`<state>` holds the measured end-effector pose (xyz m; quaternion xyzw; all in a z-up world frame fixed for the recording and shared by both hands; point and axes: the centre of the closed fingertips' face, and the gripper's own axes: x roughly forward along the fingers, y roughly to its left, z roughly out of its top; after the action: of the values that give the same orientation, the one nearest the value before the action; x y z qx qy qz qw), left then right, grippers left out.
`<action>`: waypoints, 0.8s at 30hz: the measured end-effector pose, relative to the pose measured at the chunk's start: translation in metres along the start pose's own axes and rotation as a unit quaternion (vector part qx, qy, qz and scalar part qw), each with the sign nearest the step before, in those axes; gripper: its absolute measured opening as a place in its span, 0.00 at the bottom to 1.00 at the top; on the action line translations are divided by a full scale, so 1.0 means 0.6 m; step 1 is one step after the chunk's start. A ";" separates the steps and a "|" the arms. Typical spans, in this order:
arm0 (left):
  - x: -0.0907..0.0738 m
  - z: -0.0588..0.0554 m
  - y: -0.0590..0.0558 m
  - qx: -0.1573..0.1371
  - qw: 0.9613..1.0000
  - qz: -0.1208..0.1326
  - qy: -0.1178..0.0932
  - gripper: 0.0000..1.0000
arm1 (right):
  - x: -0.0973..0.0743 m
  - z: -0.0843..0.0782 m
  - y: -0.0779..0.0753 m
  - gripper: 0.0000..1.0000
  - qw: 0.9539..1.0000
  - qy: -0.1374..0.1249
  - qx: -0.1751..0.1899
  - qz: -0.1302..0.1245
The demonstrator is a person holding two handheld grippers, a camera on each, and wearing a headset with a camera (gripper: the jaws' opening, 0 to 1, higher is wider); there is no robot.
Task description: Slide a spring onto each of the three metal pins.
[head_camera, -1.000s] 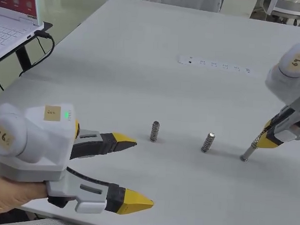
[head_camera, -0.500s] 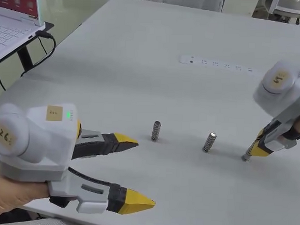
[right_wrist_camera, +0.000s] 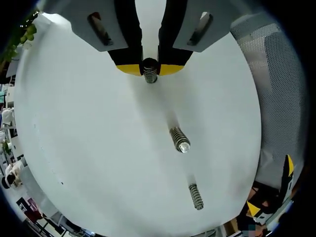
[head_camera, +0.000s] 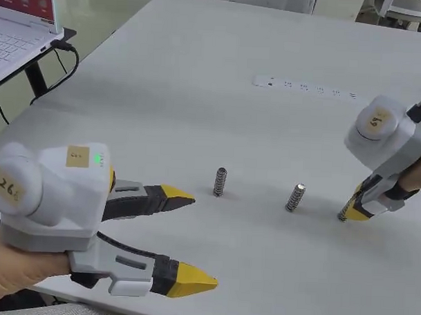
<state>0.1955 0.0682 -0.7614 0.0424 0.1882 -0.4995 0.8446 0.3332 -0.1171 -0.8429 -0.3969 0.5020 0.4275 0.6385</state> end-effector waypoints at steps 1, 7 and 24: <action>0.000 -0.001 0.000 0.000 1.000 0.000 0.001 0.63 | 0.000 0.000 0.000 0.09 1.000 0.000 -0.001 0.000; 0.001 0.000 -0.001 0.000 1.000 0.000 0.000 0.62 | -0.001 0.000 -0.001 0.09 1.000 -0.001 -0.003 -0.001; -0.002 -0.002 -0.001 -0.001 1.000 0.001 0.000 0.63 | -0.004 -0.004 -0.005 0.30 1.000 -0.026 0.010 -0.008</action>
<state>0.1942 0.0696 -0.7621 0.0418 0.1886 -0.4983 0.8452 0.3347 -0.1206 -0.8405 -0.3831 0.4865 0.4277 0.6585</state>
